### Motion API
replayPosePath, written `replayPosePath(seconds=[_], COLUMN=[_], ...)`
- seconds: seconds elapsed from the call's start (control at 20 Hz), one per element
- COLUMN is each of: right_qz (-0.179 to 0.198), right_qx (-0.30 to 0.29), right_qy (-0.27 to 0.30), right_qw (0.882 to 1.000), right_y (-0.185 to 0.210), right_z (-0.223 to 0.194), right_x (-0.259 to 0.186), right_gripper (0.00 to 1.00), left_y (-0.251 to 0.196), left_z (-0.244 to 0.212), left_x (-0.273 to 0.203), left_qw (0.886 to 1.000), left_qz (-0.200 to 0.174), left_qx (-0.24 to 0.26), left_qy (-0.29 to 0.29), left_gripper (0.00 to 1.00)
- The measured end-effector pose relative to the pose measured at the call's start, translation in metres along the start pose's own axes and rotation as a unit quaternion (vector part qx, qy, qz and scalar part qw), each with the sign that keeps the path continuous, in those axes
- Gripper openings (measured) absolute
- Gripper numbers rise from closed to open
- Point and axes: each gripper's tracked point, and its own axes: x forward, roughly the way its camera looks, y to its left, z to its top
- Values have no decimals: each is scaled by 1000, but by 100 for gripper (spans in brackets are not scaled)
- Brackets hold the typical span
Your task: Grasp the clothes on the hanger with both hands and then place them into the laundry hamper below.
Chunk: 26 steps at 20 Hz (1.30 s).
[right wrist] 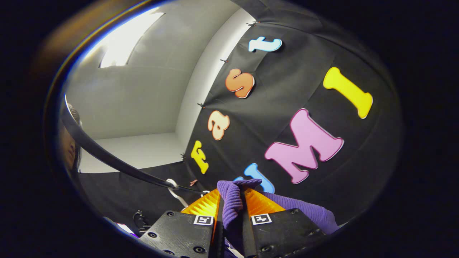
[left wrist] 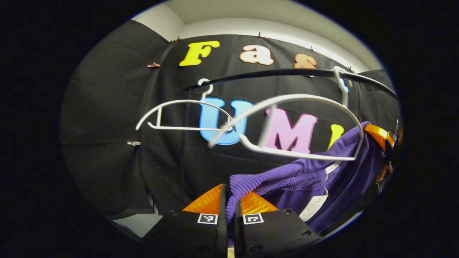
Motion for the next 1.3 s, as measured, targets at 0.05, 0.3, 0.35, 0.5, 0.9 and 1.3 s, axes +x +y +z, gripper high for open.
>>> replayPosePath(seconds=[0.05,0.3,0.35,0.5,0.9,1.3], right_qz=[-12,-96,-110,-164,-217,-178], right_qx=[4,-59,-63,-69,-70,-97], right_qy=[-5,20,28,55,216,383], right_qw=[1000,993,991,983,949,901], right_y=[-7,-51,-59,-87,-99,-28], right_z=[4,-14,-20,-38,-162,-274], right_x=[-5,-30,-33,-51,-105,-156], right_gripper=[23,21,21,21,20,16], left_y=[-12,-49,-53,-61,-59,-63], left_z=[-9,-39,-41,-55,-114,-155], left_x=[-1,-9,-12,-18,-43,-64], left_qw=[1000,996,996,993,983,968], left_qz=[-12,-66,-71,-83,-83,-81], left_qx=[4,-21,-23,-33,-53,-100], left_qy=[12,49,53,77,154,216], left_gripper=[11,11,11,11,12,11])
